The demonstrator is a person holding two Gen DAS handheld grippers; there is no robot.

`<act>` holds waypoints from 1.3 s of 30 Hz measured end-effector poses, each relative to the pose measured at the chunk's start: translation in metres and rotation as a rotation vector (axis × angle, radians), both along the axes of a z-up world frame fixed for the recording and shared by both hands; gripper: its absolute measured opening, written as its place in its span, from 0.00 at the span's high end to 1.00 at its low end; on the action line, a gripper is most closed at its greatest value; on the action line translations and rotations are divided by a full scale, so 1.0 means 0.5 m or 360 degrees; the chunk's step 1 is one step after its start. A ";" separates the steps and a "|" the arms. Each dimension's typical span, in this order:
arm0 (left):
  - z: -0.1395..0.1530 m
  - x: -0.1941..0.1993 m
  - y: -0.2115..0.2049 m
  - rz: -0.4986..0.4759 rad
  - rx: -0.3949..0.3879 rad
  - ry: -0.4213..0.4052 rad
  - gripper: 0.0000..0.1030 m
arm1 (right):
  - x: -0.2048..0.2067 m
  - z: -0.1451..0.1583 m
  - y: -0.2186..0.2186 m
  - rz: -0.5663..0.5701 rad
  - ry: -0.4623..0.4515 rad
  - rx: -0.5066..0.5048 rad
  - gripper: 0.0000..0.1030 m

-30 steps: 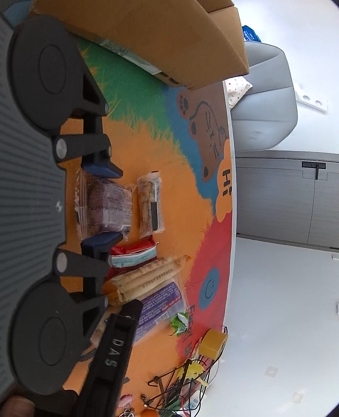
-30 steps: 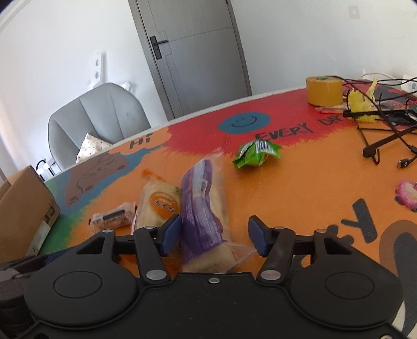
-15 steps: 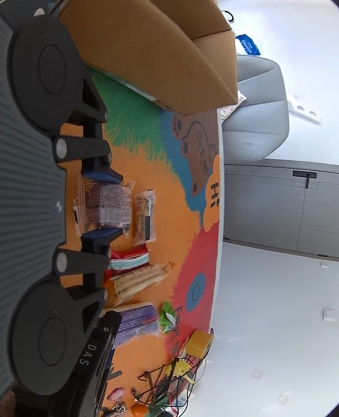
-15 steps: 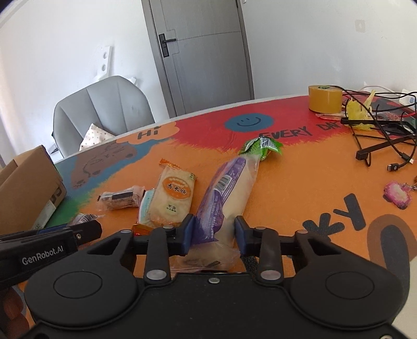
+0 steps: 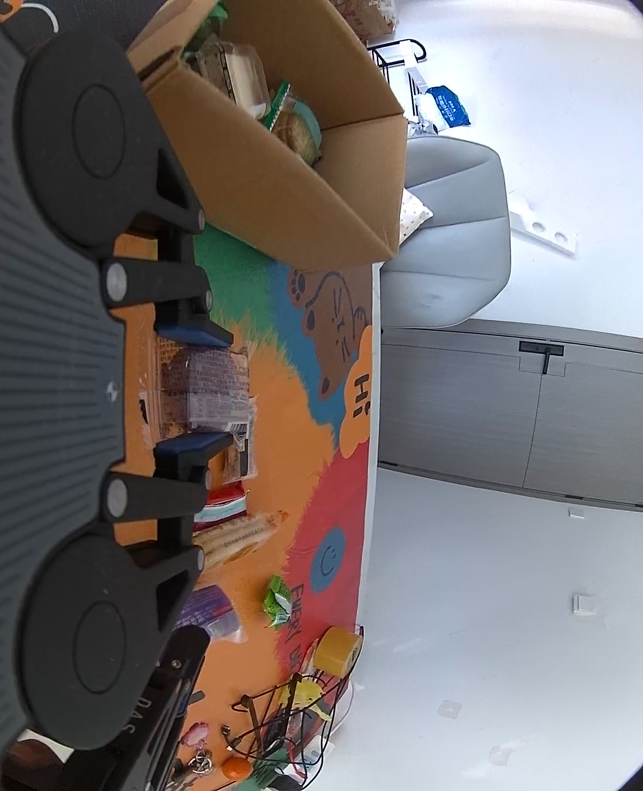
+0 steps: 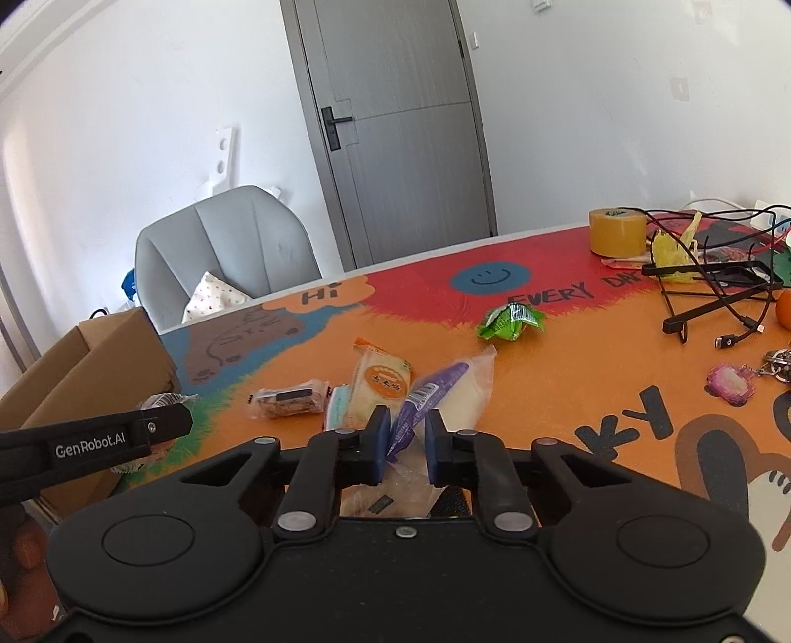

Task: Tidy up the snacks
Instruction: 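Lift and carry the purple pack and brown pack over the cardboard box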

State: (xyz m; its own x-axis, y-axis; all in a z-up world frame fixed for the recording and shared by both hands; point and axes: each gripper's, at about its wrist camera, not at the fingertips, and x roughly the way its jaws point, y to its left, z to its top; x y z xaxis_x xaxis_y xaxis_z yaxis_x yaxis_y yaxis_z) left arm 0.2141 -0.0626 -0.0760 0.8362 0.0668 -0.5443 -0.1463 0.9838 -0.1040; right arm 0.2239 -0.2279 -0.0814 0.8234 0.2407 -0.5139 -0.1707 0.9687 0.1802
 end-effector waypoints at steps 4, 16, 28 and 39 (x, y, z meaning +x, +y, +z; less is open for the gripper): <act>0.011 -0.015 0.007 0.0020 0.0002 -0.0025 0.66 | -0.021 0.013 -0.006 0.0006 -0.0043 0.0037 0.91; 0.045 -0.048 0.033 0.0080 -0.0005 -0.0100 0.66 | -0.052 0.039 -0.022 0.0025 -0.0120 0.0167 0.95; 0.101 -0.074 0.091 0.0156 -0.0004 -0.0213 0.66 | -0.049 0.096 0.042 0.0152 -0.0241 0.0176 0.98; 0.136 -0.089 0.181 0.0311 0.0014 -0.0266 0.66 | -0.030 0.133 0.148 0.0321 -0.0297 0.0188 0.98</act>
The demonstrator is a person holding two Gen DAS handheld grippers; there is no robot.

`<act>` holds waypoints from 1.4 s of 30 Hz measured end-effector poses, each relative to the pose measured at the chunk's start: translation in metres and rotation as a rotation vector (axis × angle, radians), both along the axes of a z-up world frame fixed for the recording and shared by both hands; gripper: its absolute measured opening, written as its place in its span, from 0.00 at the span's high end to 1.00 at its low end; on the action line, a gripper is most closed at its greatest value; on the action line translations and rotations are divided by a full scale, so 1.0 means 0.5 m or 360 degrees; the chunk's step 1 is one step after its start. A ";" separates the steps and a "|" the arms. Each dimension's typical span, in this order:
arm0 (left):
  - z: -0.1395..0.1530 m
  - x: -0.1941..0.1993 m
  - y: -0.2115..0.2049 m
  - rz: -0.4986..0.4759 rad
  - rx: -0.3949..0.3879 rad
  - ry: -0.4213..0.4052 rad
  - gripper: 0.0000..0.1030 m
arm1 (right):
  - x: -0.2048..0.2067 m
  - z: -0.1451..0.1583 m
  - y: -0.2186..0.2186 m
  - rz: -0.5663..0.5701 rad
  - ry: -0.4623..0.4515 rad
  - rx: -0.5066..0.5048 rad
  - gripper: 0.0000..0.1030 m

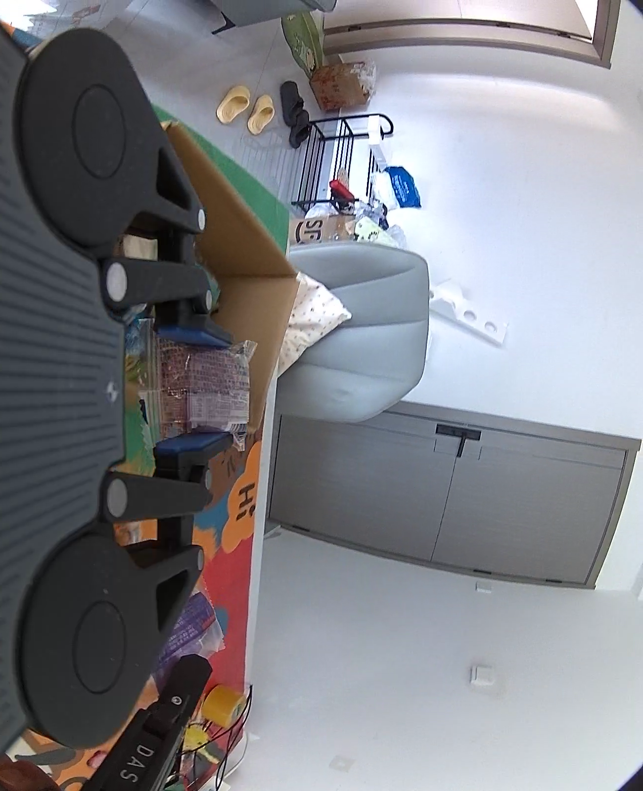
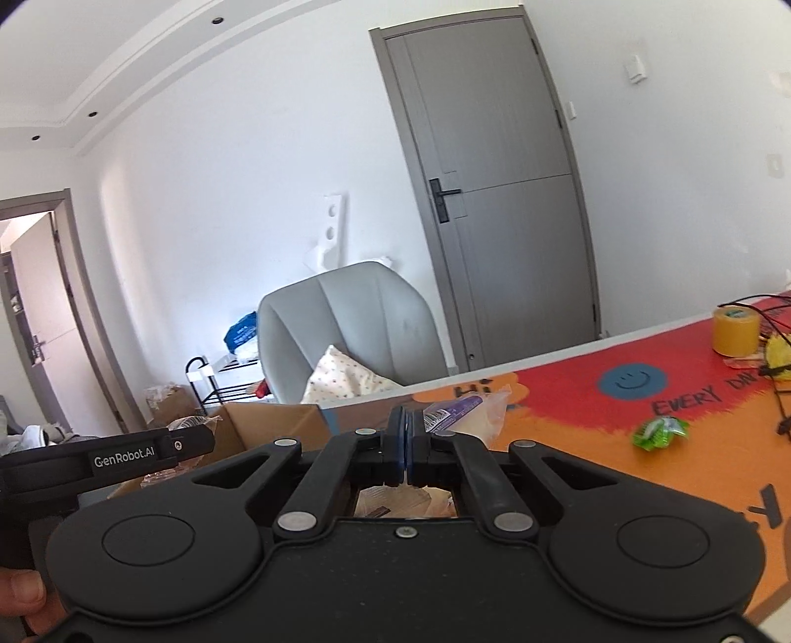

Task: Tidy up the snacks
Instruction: 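Lift and carry the purple pack and brown pack over the cardboard box, then open both grippers inside the box to release the two packs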

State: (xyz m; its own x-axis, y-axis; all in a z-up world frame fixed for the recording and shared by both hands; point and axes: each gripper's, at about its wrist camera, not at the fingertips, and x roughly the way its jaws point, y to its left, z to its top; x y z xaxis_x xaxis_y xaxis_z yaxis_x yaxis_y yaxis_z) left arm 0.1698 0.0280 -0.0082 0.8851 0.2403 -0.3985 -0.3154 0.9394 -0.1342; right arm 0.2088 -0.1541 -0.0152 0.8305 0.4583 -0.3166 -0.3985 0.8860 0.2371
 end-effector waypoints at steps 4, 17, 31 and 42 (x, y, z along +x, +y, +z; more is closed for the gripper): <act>0.010 -0.004 0.035 0.0053 0.0005 -0.0011 0.66 | 0.007 0.011 0.036 0.0062 -0.0019 -0.0002 0.98; 0.001 0.001 0.132 0.0174 -0.0039 0.0019 0.66 | 0.024 0.047 0.140 0.0228 -0.0073 -0.0016 0.98; -0.016 -0.016 0.208 0.0238 -0.0113 0.0020 0.59 | 0.022 0.051 0.235 0.0351 -0.0056 -0.0069 0.98; -0.025 -0.048 0.239 0.0306 -0.0162 0.0041 0.45 | 0.017 0.034 0.283 0.0430 0.0047 -0.0090 0.86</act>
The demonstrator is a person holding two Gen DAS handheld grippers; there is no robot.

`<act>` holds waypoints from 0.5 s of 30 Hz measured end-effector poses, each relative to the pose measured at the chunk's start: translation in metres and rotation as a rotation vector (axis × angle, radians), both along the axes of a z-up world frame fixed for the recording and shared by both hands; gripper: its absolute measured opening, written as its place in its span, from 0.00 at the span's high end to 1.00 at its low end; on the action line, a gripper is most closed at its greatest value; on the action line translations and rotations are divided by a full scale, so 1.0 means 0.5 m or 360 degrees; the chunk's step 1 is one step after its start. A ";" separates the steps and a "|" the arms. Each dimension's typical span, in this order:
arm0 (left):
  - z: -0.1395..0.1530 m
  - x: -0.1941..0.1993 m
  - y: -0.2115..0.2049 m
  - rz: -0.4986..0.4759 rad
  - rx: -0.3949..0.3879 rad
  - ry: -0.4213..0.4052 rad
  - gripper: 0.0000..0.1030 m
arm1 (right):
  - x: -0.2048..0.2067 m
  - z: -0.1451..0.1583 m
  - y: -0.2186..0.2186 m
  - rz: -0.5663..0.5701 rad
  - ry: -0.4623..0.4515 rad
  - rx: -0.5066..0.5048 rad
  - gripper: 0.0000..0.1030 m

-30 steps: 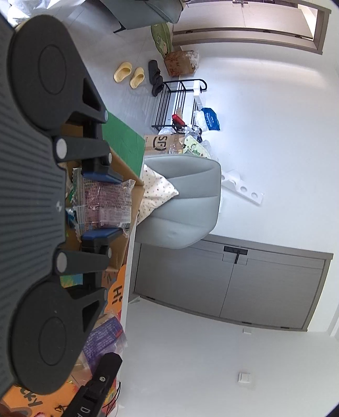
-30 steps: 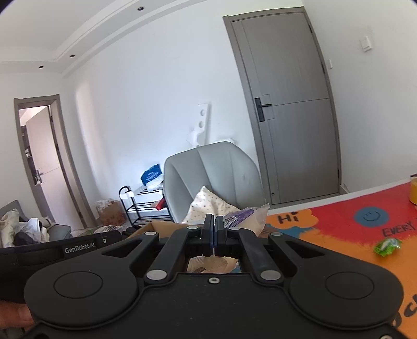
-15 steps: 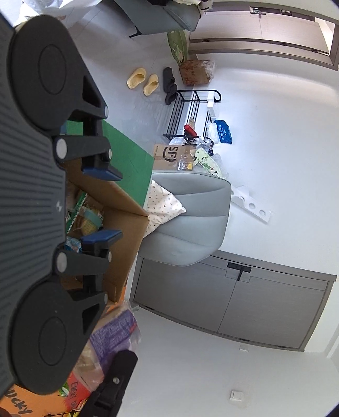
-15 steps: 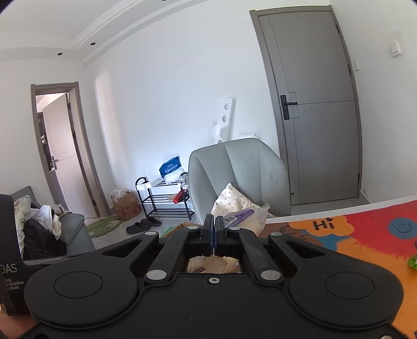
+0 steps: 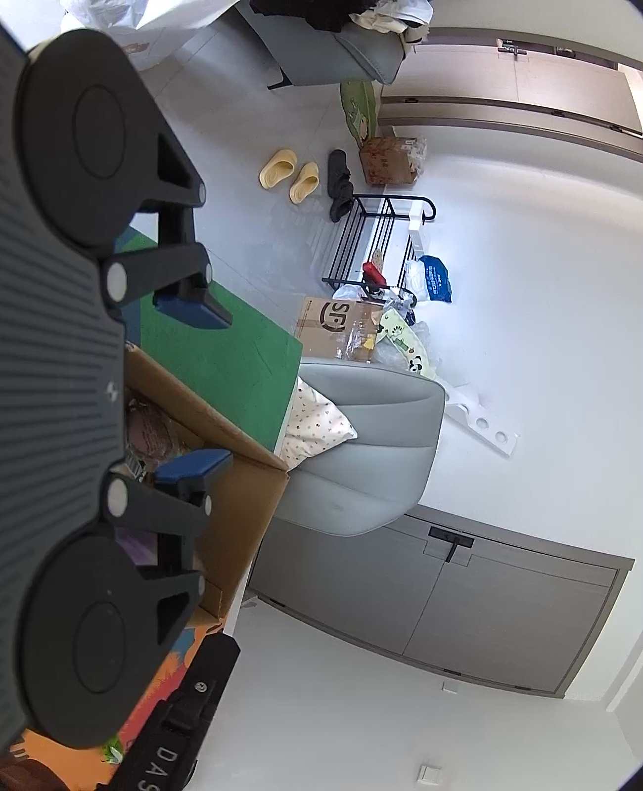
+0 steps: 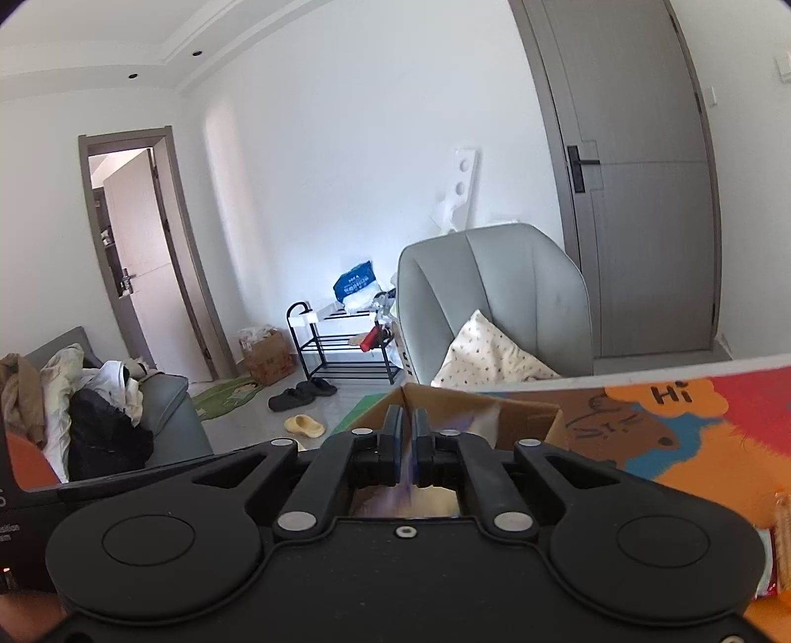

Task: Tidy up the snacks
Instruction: 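Open both grippers inside the box to release the two packs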

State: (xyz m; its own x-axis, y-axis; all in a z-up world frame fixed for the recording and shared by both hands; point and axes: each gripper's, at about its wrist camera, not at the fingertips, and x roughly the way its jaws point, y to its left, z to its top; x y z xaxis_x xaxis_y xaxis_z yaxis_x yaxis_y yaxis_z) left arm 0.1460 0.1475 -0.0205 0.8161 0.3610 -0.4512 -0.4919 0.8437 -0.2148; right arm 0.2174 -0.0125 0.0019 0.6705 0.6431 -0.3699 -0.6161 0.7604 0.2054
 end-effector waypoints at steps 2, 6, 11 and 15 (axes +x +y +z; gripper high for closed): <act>0.001 -0.008 -0.003 0.0003 0.0008 -0.0009 0.42 | -0.001 0.000 -0.006 -0.0040 -0.0002 -0.0013 0.80; 0.001 -0.019 -0.007 0.0016 0.0006 -0.0019 0.32 | 0.003 -0.005 -0.029 -0.0098 0.0065 -0.0008 0.78; 0.002 -0.024 -0.022 0.0009 0.0010 -0.0015 0.24 | -0.011 -0.014 -0.057 -0.0154 0.0089 -0.0033 0.71; -0.001 -0.027 -0.041 -0.0006 0.0029 -0.0005 0.19 | -0.023 -0.023 -0.081 -0.0167 0.0133 -0.0046 0.64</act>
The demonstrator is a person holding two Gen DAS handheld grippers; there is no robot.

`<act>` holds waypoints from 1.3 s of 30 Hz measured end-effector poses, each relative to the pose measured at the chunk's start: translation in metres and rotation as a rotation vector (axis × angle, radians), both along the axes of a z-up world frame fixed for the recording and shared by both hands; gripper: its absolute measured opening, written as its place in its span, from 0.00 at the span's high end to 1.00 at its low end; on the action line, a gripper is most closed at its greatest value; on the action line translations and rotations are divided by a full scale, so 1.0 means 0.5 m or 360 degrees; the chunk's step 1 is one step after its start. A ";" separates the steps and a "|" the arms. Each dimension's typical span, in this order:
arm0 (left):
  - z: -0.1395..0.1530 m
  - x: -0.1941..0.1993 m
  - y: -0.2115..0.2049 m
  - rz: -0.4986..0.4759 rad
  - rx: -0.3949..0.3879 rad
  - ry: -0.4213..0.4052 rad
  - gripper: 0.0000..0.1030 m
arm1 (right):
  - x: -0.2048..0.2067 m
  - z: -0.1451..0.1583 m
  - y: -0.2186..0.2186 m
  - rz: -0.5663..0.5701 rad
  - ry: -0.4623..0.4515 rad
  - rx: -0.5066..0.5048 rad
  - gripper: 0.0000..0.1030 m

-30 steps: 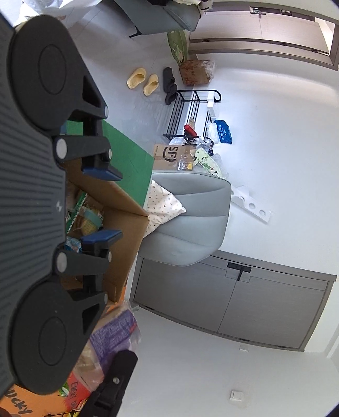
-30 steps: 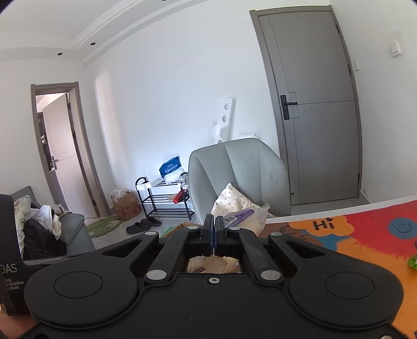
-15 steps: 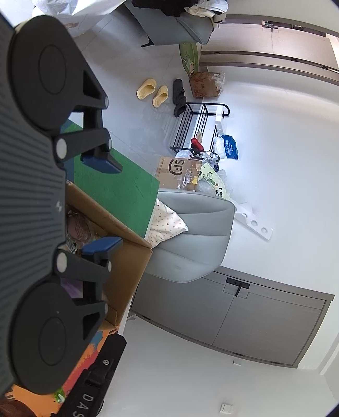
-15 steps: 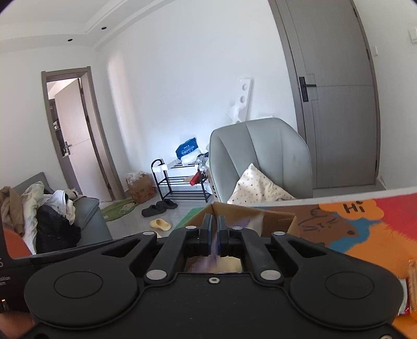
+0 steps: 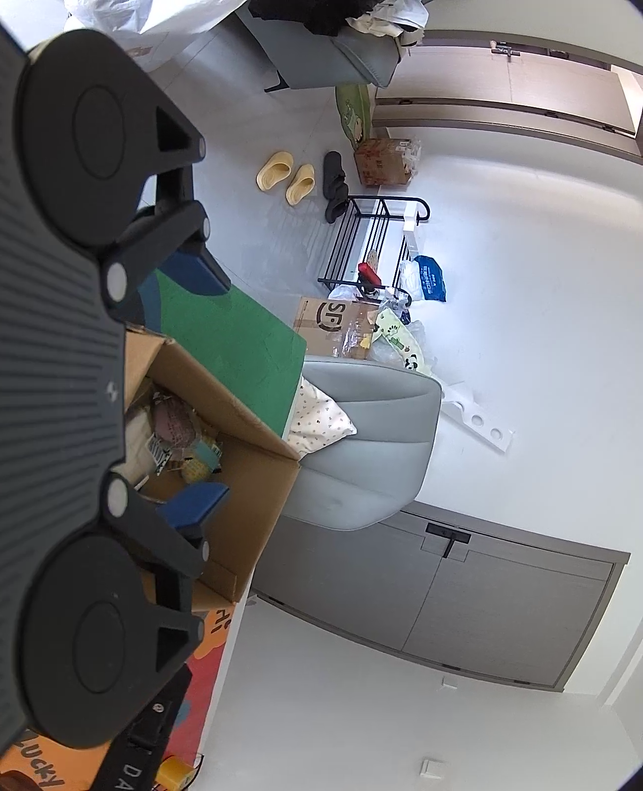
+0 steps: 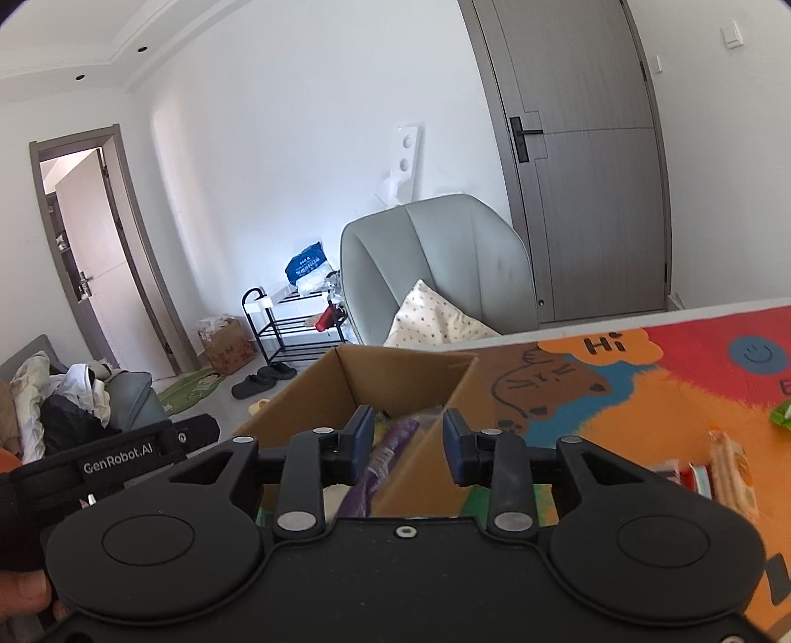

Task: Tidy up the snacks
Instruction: 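Open both grippers inside the box to release the two packs, then move both grippers back over the remaining snacks on the table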

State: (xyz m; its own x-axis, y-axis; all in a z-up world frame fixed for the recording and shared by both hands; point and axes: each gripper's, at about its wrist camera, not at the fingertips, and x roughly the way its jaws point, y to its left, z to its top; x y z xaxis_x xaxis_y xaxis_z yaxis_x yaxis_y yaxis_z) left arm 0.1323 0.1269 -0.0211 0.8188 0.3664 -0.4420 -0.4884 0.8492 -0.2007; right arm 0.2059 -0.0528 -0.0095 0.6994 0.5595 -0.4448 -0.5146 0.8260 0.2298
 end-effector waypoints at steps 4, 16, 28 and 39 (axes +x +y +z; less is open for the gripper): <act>0.000 0.000 -0.022 -0.0029 0.0021 0.0021 0.14 | -0.012 -0.004 -0.025 -0.0016 0.0016 -0.0001 0.60; -0.003 0.010 -0.106 -0.0174 0.0089 0.0037 0.10 | -0.042 -0.002 -0.102 -0.0172 -0.0008 -0.0018 0.28; -0.010 0.045 -0.227 -0.0315 0.0125 0.0027 0.06 | -0.047 -0.011 -0.231 -0.0409 -0.0034 -0.0008 0.00; -0.016 0.083 -0.313 -0.0459 0.0170 0.0081 0.06 | -0.034 -0.033 -0.320 -0.0539 0.0004 0.0015 0.00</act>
State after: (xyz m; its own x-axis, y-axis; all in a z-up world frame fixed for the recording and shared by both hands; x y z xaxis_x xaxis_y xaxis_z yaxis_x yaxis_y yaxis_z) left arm 0.1737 -0.0297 -0.0292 0.8734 0.1689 -0.4567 -0.2314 0.9692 -0.0840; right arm 0.1889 -0.2127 -0.0260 0.8453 0.2994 -0.4426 -0.2106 0.9479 0.2391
